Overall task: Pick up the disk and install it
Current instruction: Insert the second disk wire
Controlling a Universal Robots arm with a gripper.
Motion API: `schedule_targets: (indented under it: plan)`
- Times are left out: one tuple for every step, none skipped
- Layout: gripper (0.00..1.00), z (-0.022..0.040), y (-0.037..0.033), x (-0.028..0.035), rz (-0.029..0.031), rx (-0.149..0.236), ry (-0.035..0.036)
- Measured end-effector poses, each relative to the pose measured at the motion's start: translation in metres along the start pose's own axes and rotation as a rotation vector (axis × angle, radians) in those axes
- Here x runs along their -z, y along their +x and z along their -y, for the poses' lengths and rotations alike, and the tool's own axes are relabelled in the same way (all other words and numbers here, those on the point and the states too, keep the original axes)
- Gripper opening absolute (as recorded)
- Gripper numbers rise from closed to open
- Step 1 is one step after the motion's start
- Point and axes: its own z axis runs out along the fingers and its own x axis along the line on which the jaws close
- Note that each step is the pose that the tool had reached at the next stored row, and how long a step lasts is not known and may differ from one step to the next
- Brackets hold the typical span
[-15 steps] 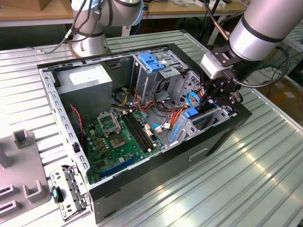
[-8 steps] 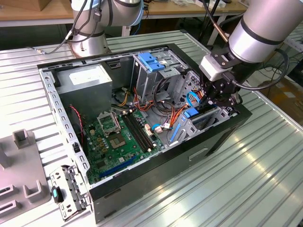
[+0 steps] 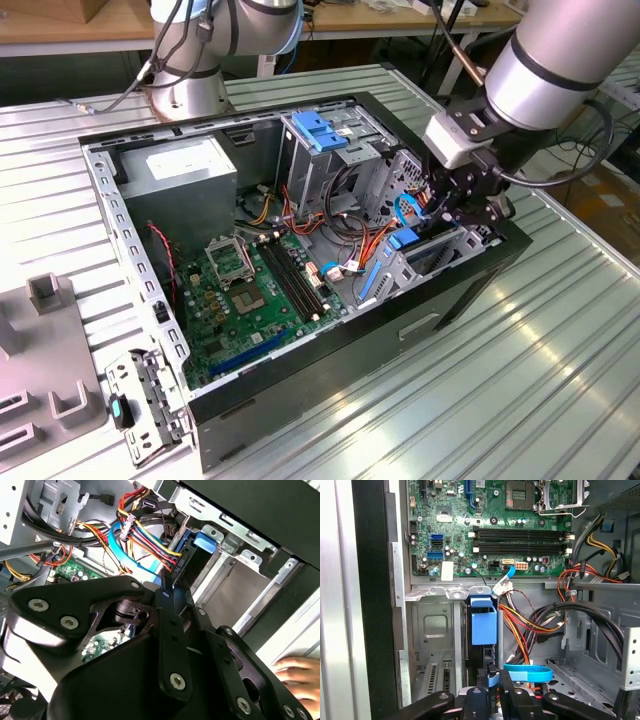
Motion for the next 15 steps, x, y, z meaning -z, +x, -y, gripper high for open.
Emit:
schedule_targets:
  plan:
    - [0.24,0.0003,-0.0004,0.0031,0.0001,0.000,0.0003]
    - [0.24,0.0005,-0.0006,0.0048,0.0000,0.000,0.0004]
    - [0.24,0.0005,-0.0007,0.0052,0.0003,0.000,0.0006]
    - [0.22,0.0006,-0.0007,0.0055,0.0000,0.000,0.0006]
    - [0.15,0.0006,-0.0007,0.0056,-0.0001,0.000,0.0006]
    - [0.11,0.0006,-0.0007,0.0057,0.0000,0.000,0.0006]
    - [0.11,0.0006,-0.0007,0.0058,-0.0001,0.000,0.0006]
    - [0.11,0.0006,-0.0008,0.0059,0.0000,0.000,0.0006]
    - [0.11,0.0006,-0.0008,0.0060,-0.0001,0.000,0.0006]
    - [0.11,0.0006,-0.0008,0.0061,-0.0001,0.000,0.0006]
    - [0.11,0.0006,-0.0008,0.0062,0.0000,0.000,0.0007]
    - [0.11,0.0007,-0.0008,0.0064,0.0000,0.000,0.0007]
    - [0.11,0.0007,-0.0009,0.0066,0.0000,0.000,0.0007]
    - [0.11,0.0007,-0.0009,0.0068,-0.0001,0.000,0.0007]
    - [0.11,0.0007,-0.0009,0.0068,0.0000,0.000,0.0007]
